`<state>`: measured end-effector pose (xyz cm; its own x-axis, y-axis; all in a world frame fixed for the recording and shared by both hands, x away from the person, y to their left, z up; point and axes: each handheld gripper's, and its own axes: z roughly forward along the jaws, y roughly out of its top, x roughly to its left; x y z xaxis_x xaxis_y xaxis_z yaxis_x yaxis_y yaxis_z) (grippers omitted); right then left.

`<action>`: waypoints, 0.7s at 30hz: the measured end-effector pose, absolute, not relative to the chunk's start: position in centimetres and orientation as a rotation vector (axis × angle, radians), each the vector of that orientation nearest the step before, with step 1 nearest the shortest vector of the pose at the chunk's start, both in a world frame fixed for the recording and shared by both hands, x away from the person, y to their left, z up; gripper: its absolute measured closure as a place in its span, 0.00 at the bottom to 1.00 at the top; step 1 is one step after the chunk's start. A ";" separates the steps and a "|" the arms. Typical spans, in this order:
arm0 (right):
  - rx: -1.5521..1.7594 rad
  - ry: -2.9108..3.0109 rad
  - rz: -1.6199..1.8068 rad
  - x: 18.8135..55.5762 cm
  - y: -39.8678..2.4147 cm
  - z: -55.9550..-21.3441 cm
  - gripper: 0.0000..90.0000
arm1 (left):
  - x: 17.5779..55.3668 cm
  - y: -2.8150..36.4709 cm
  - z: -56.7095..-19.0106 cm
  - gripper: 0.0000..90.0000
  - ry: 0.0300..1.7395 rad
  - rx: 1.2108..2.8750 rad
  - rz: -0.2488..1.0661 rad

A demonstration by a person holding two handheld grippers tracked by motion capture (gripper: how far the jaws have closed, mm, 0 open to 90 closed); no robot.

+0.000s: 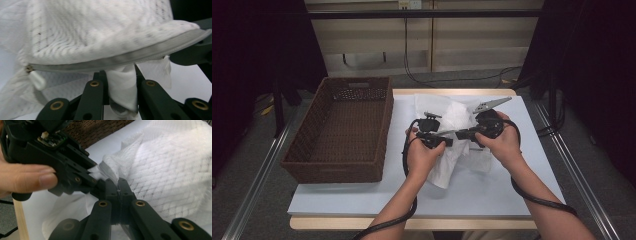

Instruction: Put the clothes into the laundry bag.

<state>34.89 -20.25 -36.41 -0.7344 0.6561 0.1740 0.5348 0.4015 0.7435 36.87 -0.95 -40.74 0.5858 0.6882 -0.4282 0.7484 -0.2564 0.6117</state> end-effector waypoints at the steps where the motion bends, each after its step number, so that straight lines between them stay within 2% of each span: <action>1: 1.075 2.505 1.242 34.9 -20.2 -36.4 1.00 | 36.9 -1.1 -40.8 0.88 1.134 2.001 -0.102; 15: 1.090 2.507 1.238 34.7 -20.6 -36.7 1.00 | 37.3 -1.4 -41.5 0.87 1.097 2.008 -0.052; 21: 1.078 2.519 1.226 34.8 -20.4 -36.8 1.00 | 37.3 -1.6 -41.8 0.83 1.083 2.024 0.000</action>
<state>34.76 -20.39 -36.77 -0.7335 0.6569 0.1748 0.5429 0.4114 0.7322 37.33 -1.58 -41.84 0.6299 0.6916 -0.3534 0.6919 -0.2929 0.6599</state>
